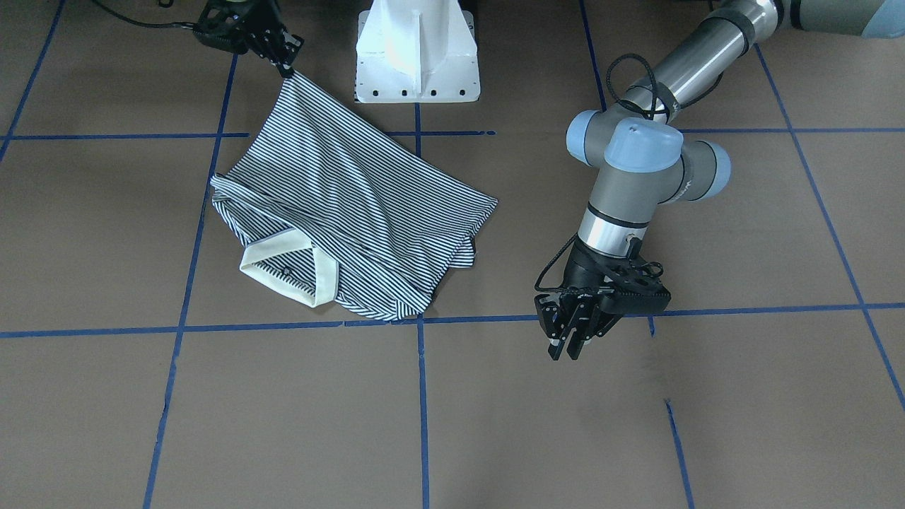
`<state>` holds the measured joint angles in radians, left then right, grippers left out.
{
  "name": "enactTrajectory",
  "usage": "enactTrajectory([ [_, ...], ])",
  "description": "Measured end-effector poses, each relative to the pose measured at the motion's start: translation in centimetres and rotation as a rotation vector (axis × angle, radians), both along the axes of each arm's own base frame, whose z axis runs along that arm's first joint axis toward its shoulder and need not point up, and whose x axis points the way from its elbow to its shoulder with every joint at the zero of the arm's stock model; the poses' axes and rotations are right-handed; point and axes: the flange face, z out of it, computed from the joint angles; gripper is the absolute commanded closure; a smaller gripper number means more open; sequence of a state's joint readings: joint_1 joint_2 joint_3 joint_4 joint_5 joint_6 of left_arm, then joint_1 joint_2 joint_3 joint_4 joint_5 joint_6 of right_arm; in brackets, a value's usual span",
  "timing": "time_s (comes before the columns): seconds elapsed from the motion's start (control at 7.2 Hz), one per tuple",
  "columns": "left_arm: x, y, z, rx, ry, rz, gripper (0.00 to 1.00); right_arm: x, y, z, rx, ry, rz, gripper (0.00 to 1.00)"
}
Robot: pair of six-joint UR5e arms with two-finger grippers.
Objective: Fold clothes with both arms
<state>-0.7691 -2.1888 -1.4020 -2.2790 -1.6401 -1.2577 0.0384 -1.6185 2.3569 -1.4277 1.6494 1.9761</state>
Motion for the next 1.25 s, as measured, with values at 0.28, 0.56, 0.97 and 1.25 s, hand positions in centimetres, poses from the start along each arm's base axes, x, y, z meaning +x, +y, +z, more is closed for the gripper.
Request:
enactTrajectory([
  [0.28,-1.4,3.8,-1.6,-0.037,0.104,0.097,0.59,0.9,-2.2,-0.1,0.002,-0.003,0.065,0.0],
  [0.56,-1.5,11.1,-3.0,-0.162,0.193,0.229,0.61,4.1,-10.4,-1.1,0.029,-0.028,0.256,0.0],
  [0.97,4.7,20.3,-2.0,-0.289,0.079,0.318,0.59,5.0,-22.6,-1.9,0.164,-0.009,0.394,0.0],
  [1.25,7.4,22.9,-0.9,-0.294,0.024,0.317,0.59,5.8,-25.4,-2.3,0.172,-0.007,0.435,0.0],
])
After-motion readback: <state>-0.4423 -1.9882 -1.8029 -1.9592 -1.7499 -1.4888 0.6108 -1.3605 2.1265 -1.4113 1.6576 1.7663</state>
